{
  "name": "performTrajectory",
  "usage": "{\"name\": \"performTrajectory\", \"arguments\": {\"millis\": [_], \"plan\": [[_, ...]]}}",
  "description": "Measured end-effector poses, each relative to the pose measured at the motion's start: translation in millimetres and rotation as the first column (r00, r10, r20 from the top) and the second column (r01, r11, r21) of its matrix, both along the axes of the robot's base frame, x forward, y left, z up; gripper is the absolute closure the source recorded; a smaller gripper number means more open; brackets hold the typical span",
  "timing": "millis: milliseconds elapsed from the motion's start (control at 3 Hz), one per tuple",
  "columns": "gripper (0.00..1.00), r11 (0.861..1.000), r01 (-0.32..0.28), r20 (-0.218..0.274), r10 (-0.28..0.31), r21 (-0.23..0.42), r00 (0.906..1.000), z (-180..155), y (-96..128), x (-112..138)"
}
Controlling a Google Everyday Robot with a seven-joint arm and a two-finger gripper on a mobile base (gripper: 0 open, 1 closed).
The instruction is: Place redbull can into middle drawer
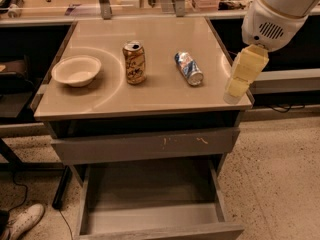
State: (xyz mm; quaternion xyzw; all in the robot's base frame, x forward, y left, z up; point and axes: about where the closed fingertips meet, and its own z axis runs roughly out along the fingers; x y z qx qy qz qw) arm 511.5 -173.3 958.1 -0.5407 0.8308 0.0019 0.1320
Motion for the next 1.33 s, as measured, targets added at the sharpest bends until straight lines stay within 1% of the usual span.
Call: {"name": "performTrajectory", "arguments": {"millis": [333, 667, 1000, 1333], "plan": [[0.00, 0.994, 0.048, 0.017, -0.050, 0.099, 0.9986, -1.2, 24.6, 32.9], [0.00, 0.976, 0.134, -0.015, -0.134, 0.170, 0.9909, -1.7, 41.2, 76.1], [0.00, 0.956, 0.170, -0.065, -0.159, 0.241, 0.9851, -3.2, 55.1, 108.6], [0.00, 0.951, 0.167, -0.043, -0.162, 0.259, 0.9859, 2.3, 56.8, 116.7]]}}
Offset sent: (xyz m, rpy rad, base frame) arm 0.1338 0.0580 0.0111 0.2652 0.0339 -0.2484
